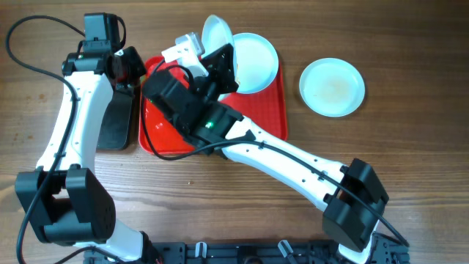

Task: Clean dirty plates on tray and stack at the side
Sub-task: 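Lift the scrubbed plate with the right gripper and move it, then carry the plate right and stack it on the cleaned plate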

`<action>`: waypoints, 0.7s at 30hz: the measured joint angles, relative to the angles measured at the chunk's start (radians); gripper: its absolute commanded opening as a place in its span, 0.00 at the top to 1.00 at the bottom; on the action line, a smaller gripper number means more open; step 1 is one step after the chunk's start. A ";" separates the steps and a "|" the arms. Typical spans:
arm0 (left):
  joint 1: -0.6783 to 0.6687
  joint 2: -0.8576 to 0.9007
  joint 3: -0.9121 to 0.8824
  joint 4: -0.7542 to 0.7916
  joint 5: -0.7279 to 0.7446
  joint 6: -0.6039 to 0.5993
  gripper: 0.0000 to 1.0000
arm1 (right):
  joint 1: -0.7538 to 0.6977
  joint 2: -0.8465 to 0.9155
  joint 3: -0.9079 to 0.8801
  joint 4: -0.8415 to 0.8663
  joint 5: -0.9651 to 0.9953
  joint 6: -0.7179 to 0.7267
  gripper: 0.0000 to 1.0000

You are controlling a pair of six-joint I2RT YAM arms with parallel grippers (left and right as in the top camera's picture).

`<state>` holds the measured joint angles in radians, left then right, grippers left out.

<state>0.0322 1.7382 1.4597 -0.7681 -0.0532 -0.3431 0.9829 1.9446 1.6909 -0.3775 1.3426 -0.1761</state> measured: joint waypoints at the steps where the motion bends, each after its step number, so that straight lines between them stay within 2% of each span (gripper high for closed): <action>1: 0.000 0.000 0.000 0.000 0.000 0.000 0.96 | 0.000 0.000 0.000 -0.050 -0.034 0.026 0.96; 4: 0.000 0.000 0.000 -0.002 0.003 0.000 0.96 | -0.013 0.000 0.000 -0.214 -0.256 0.138 0.96; 7: 0.000 0.000 0.000 -0.003 0.003 0.000 0.96 | -0.069 0.001 0.000 -0.311 -0.595 0.247 0.96; 8: 0.000 0.000 0.000 -0.002 0.003 0.000 0.96 | -0.097 0.002 0.000 -0.323 -0.769 0.302 0.96; 14: 0.000 0.000 0.000 -0.002 0.003 0.000 0.96 | -0.429 0.002 0.000 -0.361 -1.366 0.390 0.96; 19: 0.000 0.000 0.000 -0.002 0.003 0.000 0.96 | -0.681 0.002 0.000 -0.405 -1.660 0.423 0.96; 20: 0.000 0.000 0.000 -0.002 0.003 0.000 0.96 | -0.728 0.002 0.000 -0.435 -1.700 0.419 0.93; 21: 0.000 0.000 0.000 -0.002 0.003 0.000 0.96 | -0.746 0.002 0.000 -0.458 -1.717 0.414 0.84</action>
<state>0.0322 1.7382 1.4597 -0.7704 -0.0505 -0.3431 0.2371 1.9465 1.6905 -0.8356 -0.3740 0.2375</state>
